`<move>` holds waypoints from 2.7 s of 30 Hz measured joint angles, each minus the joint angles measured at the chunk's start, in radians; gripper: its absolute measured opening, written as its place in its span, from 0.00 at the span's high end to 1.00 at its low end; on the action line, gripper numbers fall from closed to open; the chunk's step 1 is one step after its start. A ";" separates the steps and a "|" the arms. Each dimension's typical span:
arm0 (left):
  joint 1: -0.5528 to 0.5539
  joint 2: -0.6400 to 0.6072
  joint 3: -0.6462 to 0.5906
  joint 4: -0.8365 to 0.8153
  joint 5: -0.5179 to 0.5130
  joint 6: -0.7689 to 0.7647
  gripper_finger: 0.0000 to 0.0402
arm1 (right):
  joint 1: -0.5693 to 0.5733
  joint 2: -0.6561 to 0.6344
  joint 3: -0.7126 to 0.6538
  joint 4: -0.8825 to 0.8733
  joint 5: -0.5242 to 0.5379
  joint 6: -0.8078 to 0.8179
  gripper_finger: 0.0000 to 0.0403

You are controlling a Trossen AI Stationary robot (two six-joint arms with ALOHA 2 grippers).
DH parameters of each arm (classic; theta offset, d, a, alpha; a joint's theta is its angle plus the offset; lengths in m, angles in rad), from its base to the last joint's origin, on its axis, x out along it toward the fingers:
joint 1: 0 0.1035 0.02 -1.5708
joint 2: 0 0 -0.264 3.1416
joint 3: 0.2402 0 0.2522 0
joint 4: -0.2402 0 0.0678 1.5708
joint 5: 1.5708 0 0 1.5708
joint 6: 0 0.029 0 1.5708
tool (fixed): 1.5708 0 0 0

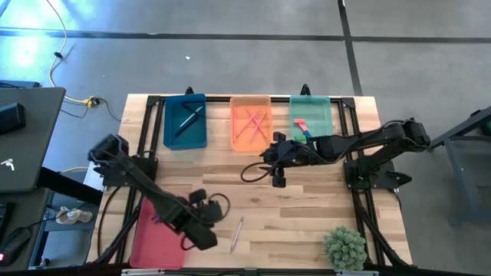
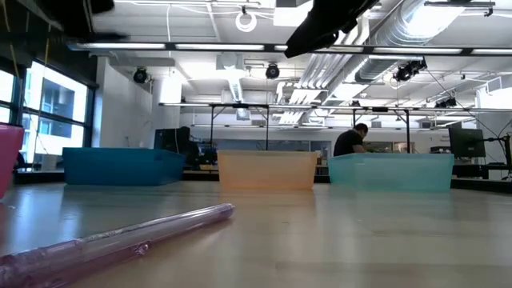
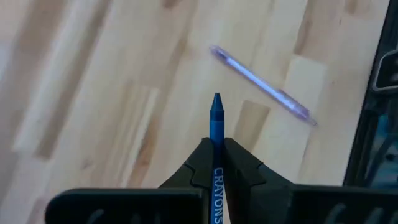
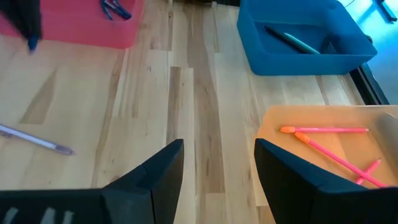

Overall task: Sort crayons/erasers/pens/pencils in bins
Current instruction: Put the crayon into the pink bin, then put the purple pen into the blue bin

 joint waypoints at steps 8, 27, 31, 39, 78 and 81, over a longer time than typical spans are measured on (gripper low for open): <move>-0.136 -0.114 0.002 -0.305 -0.039 -0.340 0.99 | 0.036 0.019 0.000 0.049 -0.026 -0.001 0.53; -0.433 -0.053 -0.120 -0.358 0.163 -1.020 0.99 | 0.093 0.181 0.000 0.284 -0.137 -0.053 0.53; -0.460 -0.054 -0.166 -0.285 0.168 -1.088 0.99 | 0.120 0.190 0.007 0.310 -0.137 -0.056 0.53; -0.469 -0.055 -0.255 -0.197 0.190 -1.100 0.99 | 0.156 0.208 0.110 0.310 -0.145 -0.069 0.53; -0.401 -0.096 -0.302 -0.154 0.139 -0.978 0.75 | 0.231 0.647 0.574 -0.188 -0.332 -0.270 0.53; -0.400 -0.097 -0.302 -0.154 0.122 -0.974 0.75 | 0.231 0.680 0.617 -0.242 -0.321 -0.301 0.53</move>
